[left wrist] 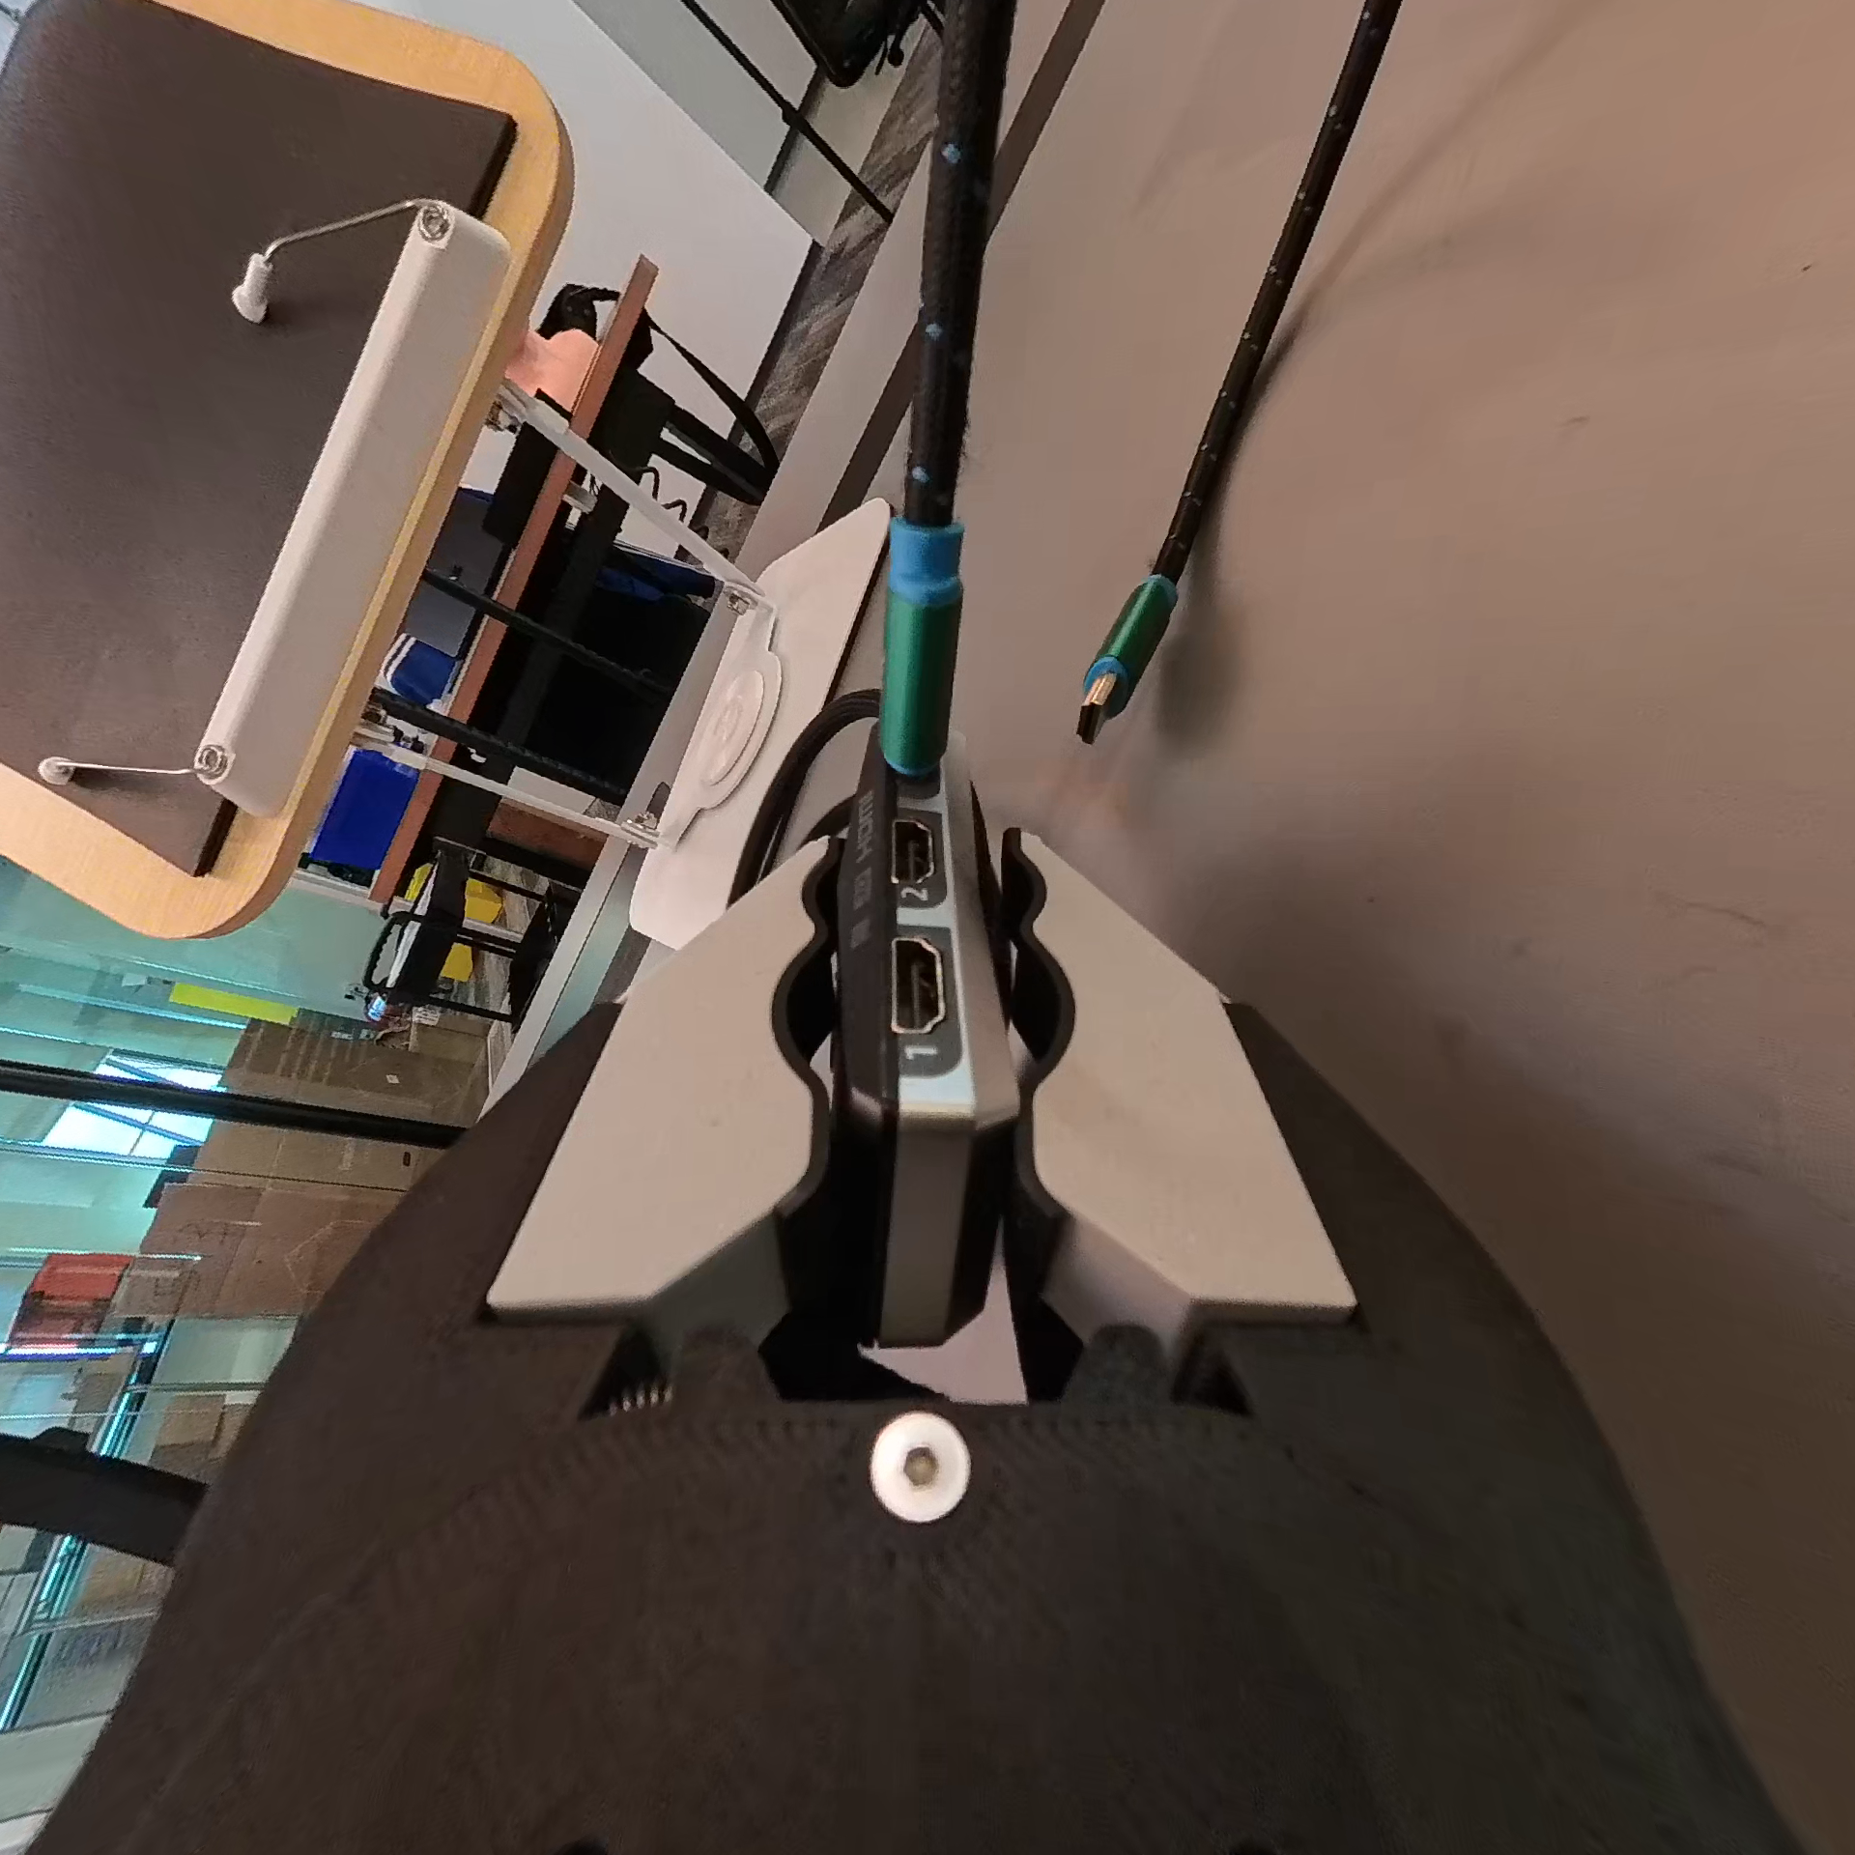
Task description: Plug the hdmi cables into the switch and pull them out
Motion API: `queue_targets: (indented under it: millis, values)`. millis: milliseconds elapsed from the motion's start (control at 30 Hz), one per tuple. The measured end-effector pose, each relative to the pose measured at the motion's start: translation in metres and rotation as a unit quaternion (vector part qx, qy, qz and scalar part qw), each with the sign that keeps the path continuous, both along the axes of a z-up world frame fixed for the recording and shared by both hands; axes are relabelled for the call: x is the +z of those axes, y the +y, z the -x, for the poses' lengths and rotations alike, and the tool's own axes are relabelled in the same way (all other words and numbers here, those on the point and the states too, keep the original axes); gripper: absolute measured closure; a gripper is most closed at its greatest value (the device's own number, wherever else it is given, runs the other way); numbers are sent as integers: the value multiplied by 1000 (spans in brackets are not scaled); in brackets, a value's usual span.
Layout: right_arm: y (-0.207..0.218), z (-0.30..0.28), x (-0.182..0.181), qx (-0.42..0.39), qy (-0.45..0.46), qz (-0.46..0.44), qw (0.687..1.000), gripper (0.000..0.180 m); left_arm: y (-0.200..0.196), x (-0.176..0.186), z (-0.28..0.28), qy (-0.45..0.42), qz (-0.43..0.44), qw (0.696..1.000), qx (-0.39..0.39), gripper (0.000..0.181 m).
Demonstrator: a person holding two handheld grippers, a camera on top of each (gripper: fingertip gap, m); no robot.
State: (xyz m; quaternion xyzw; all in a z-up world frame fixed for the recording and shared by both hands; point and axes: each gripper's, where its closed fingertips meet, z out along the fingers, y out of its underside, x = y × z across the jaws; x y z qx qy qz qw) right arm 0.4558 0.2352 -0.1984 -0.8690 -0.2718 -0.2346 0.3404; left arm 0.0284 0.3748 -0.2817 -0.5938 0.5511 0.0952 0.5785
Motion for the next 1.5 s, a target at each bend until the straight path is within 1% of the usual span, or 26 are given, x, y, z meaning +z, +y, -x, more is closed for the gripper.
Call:
queue_targets:
  millis: [67, 133, 233, 300, 333, 400, 467, 500, 600, 633, 700, 833, 967, 1033, 1067, 1100, 1167, 1200, 1233, 1300, 1367, 1433, 1500]
  values:
    - [-1, 17, 17, 11, 29, -27, 999, 132, 0, 1, 0, -1, -1, 1000, 0, 151]
    - [-1, 49, 37, 44, 48, -56, 996, 131, 0, 1, 0, 0, -3, 1000, -1, 151]
    - [-5, 123, 60, 120, 109, -79, 984, 132, -2, 4, -1, -2, -8, 1000, -3, 152]
    - [-12, 187, 64, 185, 169, -74, 965, 133, -2, 5, 0, -5, -8, 1000, -3, 152]
    - [-17, 217, 61, 215, 196, -62, 955, 134, -2, 5, 0, -7, -8, 1000, -3, 152]
    - [-22, 273, 54, 260, 256, -47, 930, 141, -2, 6, 0, -9, -7, 1000, -3, 152]
    - [-26, 325, 35, 295, 310, -12, 904, 142, -3, 7, 0, -12, -6, 1000, -6, 152]
    - [-22, 345, 23, 299, 323, 0, 898, 143, -3, 7, 0, -12, -6, 1000, -7, 152]
    - [0, 382, -17, 287, 334, 23, 898, 140, -5, 8, 0, -18, -3, 1000, -12, 153]
    - [7, 394, -28, 287, 348, 30, 892, 142, -5, 9, 0, -20, -2, 1000, -13, 153]
    - [29, 405, -43, 271, 369, 24, 889, 146, -6, 9, -1, -19, -3, 1000, -18, 153]
    - [71, 414, -58, 234, 408, 7, 883, 137, -9, 8, -2, -19, 1, 999, -28, 153]
    - [97, 424, -68, 222, 459, 6, 860, 122, -11, 7, -3, -18, 6, 999, -37, 153]
    - [106, 425, -65, 240, 450, -16, 860, 133, -10, 6, -3, -16, 8, 999, -38, 152]
    - [108, 424, -64, 248, 443, -24, 861, 134, -10, 6, -2, -20, 13, 999, -40, 152]
    - [107, 426, -60, 262, 450, -22, 853, 139, -10, 6, -2, -24, 18, 999, -43, 152]
    - [104, 430, -46, 286, 486, -25, 825, 141, -12, 3, -3, -12, 16, 999, -50, 152]
    - [104, 430, -42, 292, 493, -21, 820, 144, -14, 2, -5, -7, 15, 998, -53, 152]
    - [104, 429, -43, 293, 484, -12, 824, 150, -14, 2, -7, -9, 17, 998, -55, 152]
    - [104, 426, -49, 297, 460, 7, 837, 154, -15, -1, -8, -5, 22, 998, -60, 152]
    - [104, 423, -54, 295, 442, 23, 847, 151, -16, -1, -8, -2, 20, 998, -61, 152]
    - [106, 416, -67, 285, 401, 39, 870, 147, -15, 1, -8, -7, 20, 998, -61, 152]
    - [103, 419, -65, 295, 406, 35, 864, 150, -16, 0, -9, -5, 20, 998, -65, 152]
